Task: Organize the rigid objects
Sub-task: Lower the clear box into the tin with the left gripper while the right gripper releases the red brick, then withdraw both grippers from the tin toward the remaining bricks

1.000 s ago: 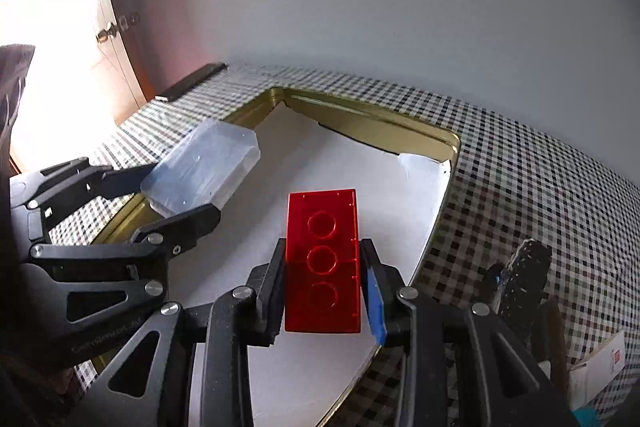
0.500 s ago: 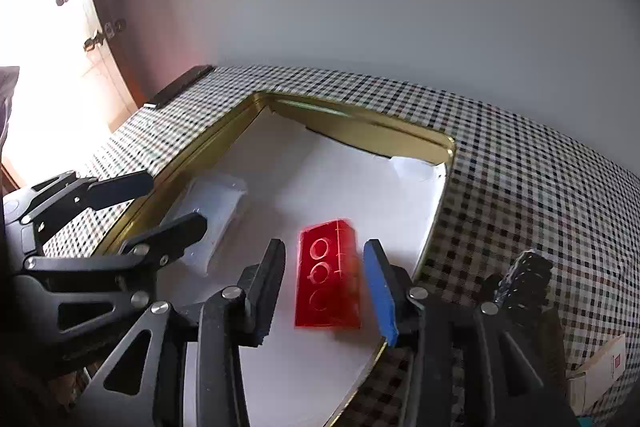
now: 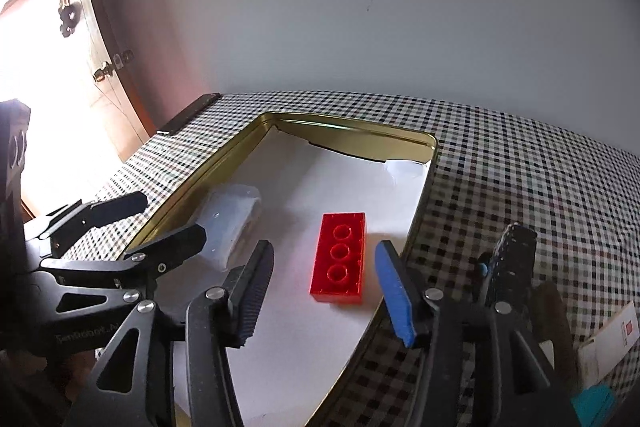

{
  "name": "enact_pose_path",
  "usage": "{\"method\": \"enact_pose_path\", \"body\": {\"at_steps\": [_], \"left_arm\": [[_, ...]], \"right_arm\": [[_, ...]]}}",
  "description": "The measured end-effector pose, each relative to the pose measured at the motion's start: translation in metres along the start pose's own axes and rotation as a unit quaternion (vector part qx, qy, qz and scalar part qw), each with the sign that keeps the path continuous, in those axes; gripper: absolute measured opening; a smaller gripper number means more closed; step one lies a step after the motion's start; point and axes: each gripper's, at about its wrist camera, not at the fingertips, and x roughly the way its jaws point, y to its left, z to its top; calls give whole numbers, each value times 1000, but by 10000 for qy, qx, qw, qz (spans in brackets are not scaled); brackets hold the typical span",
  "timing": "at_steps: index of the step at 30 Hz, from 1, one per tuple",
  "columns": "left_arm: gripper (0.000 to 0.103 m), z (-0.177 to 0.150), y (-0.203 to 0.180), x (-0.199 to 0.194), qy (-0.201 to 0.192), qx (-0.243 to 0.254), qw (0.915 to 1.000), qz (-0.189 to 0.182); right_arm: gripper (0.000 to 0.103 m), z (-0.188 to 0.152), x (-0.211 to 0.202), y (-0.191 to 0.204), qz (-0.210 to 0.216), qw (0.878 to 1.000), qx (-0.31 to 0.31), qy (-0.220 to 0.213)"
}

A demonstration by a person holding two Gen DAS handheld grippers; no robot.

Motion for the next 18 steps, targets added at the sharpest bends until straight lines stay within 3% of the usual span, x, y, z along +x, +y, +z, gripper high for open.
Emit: {"method": "enact_pose_path", "body": {"at_steps": [6, 8, 12, 18], "left_arm": [[98, -27, -13, -46, -825, 3, 9958, 384], [98, -36, -23, -60, -1029, 66, 9941, 335], [100, -51, -49, -75, -1205, 299, 9921, 177], [101, -71, -100, -89, -1329, 630, 9888, -252]], "right_arm": [[62, -14, -41, -7, 163, 9990, -50, -401], [69, -23, -58, -12, 159, 9984, -111, -537], [72, -53, -96, -30, -77, 9965, -153, -815], [75, -117, -145, -79, -813, 9899, 377, -1097]]}}
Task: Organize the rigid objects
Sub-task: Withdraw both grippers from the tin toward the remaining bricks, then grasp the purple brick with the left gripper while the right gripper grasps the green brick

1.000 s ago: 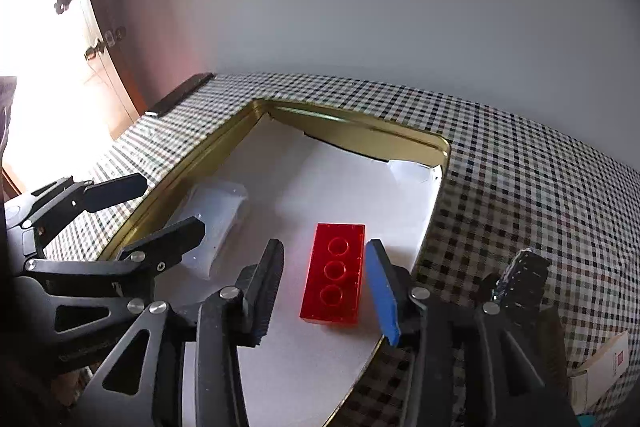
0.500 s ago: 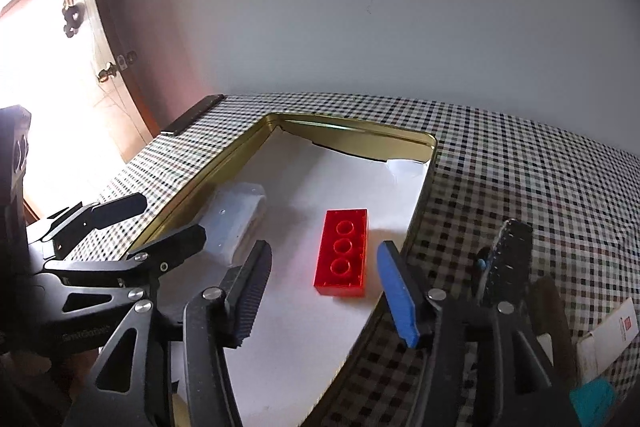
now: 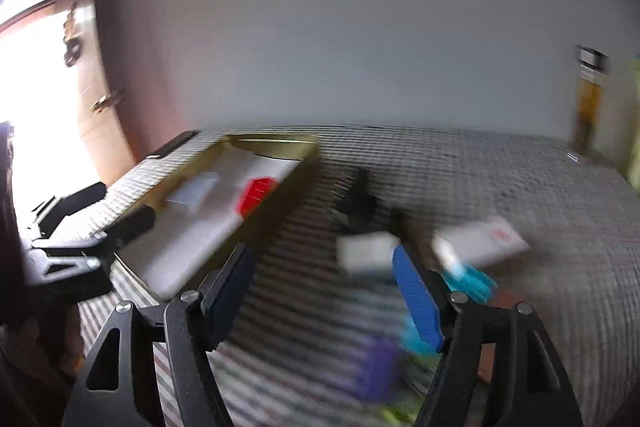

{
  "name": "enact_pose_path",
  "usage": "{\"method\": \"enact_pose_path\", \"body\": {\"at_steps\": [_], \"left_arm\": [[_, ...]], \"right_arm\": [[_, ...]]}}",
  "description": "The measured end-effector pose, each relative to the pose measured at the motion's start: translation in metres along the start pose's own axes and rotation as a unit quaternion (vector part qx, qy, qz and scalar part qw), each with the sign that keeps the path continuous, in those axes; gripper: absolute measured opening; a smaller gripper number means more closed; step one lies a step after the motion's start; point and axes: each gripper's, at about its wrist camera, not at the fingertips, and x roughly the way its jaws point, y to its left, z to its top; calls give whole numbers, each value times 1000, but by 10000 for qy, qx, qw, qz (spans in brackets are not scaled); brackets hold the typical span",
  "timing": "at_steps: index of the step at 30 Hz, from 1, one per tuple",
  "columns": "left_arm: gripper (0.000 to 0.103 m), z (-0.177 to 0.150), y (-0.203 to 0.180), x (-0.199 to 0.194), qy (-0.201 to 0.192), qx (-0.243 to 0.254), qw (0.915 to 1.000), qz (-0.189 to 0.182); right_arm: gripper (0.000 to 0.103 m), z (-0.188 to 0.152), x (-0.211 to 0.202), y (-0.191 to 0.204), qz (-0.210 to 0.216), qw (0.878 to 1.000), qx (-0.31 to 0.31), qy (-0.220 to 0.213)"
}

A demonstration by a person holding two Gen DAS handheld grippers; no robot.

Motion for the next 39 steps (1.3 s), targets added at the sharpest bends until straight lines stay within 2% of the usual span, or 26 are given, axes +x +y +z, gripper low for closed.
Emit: {"method": "enact_pose_path", "body": {"at_steps": [2, 5, 11, 17, 24, 29, 33, 37, 38, 39], "left_arm": [[101, -3, -23, -1, 17, 150, 9997, -194], [101, -8, -54, 3, 137, 394, 9982, -424], [101, -18, -103, 11, 425, 780, 9931, -767], [101, -21, -121, 25, 635, 845, 9903, -897], [101, -22, -130, 35, 852, 819, 9865, -1133], [88, -22, -126, 36, 891, 677, 9842, -1375], [47, -27, -127, 44, 1174, 693, 9785, -1550], [42, -26, -133, 43, 1192, 759, 9740, -1771], [38, -27, -135, 44, 1212, 795, 9724, -1830], [27, -26, -136, 45, 1247, 823, 9708, -1877]], "right_arm": [[77, -14, -12, -17, -242, 9995, 195, -57], [78, -30, -19, -41, -349, 9981, 503, -83], [78, -41, -20, -71, -642, 9936, 921, -147], [78, -46, -18, -90, -369, 9897, 1373, -191], [78, -49, -17, -95, -144, 9887, 1489, -102], [78, -51, -17, -99, -6, 9867, 1625, -97], [78, -49, -15, -97, -13, 9873, 1585, -30], [78, -49, -14, -95, -38, 9881, 1535, -8], [78, -49, -14, -94, -44, 9882, 1531, -3], [78, -49, -14, -94, -45, 9883, 1522, -1]]}}
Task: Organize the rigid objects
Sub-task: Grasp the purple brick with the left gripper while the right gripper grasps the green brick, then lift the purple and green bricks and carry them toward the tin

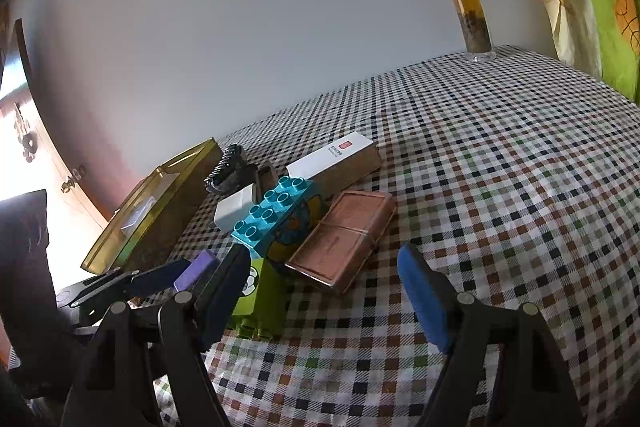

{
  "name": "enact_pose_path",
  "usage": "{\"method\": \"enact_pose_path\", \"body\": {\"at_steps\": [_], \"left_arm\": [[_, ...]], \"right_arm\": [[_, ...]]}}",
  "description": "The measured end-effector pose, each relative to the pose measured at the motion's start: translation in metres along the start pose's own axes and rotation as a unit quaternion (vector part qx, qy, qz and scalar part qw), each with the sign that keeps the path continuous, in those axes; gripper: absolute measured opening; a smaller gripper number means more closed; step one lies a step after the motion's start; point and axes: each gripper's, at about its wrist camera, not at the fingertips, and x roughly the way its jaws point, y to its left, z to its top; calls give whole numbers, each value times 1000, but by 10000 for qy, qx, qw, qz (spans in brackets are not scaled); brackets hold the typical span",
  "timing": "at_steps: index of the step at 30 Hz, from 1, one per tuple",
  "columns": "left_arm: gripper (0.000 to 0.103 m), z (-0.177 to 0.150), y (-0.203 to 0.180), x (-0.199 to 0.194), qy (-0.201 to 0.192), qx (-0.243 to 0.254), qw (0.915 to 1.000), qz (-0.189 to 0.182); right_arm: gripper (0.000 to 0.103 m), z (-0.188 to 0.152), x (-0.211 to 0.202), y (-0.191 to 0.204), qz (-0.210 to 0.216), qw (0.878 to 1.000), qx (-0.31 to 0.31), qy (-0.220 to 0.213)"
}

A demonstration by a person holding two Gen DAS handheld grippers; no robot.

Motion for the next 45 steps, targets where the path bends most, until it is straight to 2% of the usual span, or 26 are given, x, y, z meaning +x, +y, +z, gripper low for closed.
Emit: {"method": "enact_pose_path", "body": {"at_steps": [1, 5, 10, 14, 18, 22, 28, 30, 36, 38, 40, 45], "left_arm": [[19, 0, 0, 2, 59, 7, 10000, -44], [19, 0, 6, 1, 30, -125, 9999, 13], [19, -5, 22, -6, -106, -229, 9982, 536], [19, -7, 32, -9, -155, -310, 9965, 762], [19, -8, 41, -9, -246, -390, 9944, 950], [19, -9, 50, -11, -267, -551, 9953, 753], [19, -8, 49, -10, -304, -549, 9955, 713], [19, -8, 49, -10, -306, -549, 9955, 715], [19, -9, 49, -12, -315, -550, 9953, 735], [19, -9, 49, -12, -316, -546, 9953, 737], [19, -9, 50, -13, -321, -541, 9952, 745], [19, -10, 49, -15, -401, -511, 9949, 770]], "right_arm": [[78, 0, 0, 0, -2, 10000, -7, -3], [78, -1, -1, 1, -16, 10000, -34, -20], [78, -3, -2, 13, -188, 9991, -369, -75], [78, -3, -2, 17, -119, 9985, -538, -41], [78, -7, -5, 32, -242, 9956, -898, -101], [78, -13, -3, 53, -357, 9906, -1322, -57], [78, -14, 3, 65, -365, 9869, -1571, 68], [74, -15, 6, 67, -368, 9861, -1618, 101], [53, -15, 15, 66, -362, 9850, -1646, 363], [41, -16, 18, 67, -378, 9834, -1713, 454], [35, -16, 21, 67, -388, 9827, -1730, 528], [34, -16, 16, 65, -233, 9853, -1635, 428]]}}
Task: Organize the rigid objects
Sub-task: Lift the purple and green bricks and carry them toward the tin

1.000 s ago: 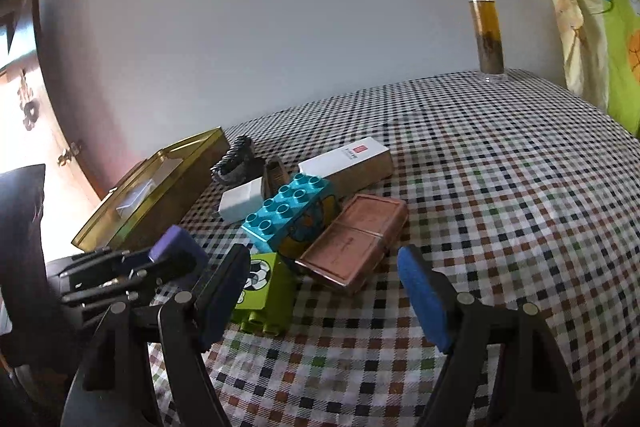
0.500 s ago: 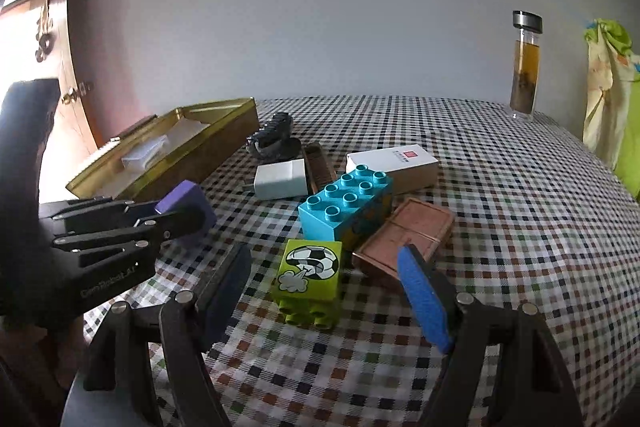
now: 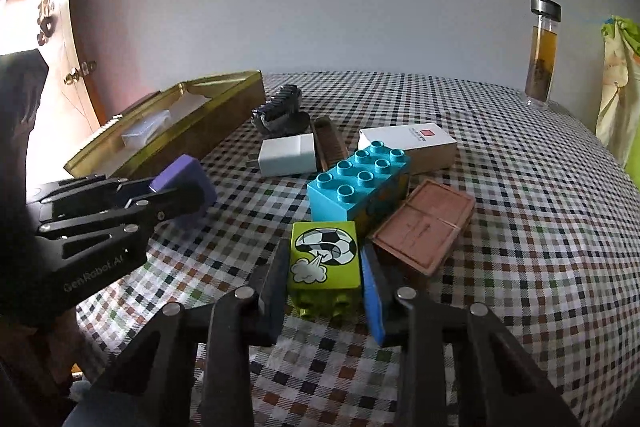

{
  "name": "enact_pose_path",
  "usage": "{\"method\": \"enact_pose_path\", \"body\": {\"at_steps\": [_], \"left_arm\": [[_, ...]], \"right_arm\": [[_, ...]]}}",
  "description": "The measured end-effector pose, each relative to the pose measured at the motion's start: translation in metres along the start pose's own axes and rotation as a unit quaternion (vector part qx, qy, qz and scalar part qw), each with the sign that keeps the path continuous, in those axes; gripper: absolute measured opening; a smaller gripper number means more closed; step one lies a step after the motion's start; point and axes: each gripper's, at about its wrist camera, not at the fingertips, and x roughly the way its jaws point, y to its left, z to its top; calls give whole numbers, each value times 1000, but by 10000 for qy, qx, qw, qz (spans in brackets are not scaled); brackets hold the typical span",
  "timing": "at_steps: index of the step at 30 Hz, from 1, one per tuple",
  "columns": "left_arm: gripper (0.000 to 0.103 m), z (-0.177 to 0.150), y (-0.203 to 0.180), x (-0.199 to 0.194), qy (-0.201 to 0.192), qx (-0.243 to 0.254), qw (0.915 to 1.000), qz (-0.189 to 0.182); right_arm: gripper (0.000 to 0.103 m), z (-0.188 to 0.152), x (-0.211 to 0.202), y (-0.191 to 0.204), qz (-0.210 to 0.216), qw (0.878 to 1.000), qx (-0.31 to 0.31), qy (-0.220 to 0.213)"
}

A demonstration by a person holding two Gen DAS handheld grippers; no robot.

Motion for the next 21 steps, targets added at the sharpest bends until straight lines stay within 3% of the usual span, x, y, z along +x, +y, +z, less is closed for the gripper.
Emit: {"method": "enact_pose_path", "body": {"at_steps": [14, 21], "left_arm": [[19, -2, 0, -15, -452, 32, 9990, -27], [19, -4, -2, -19, -584, 58, 9983, 37]], "right_arm": [[34, -4, -21, 1, 6, 9971, 8, -760], [34, -3, -23, -1, 45, 9965, 66, -837]]}}
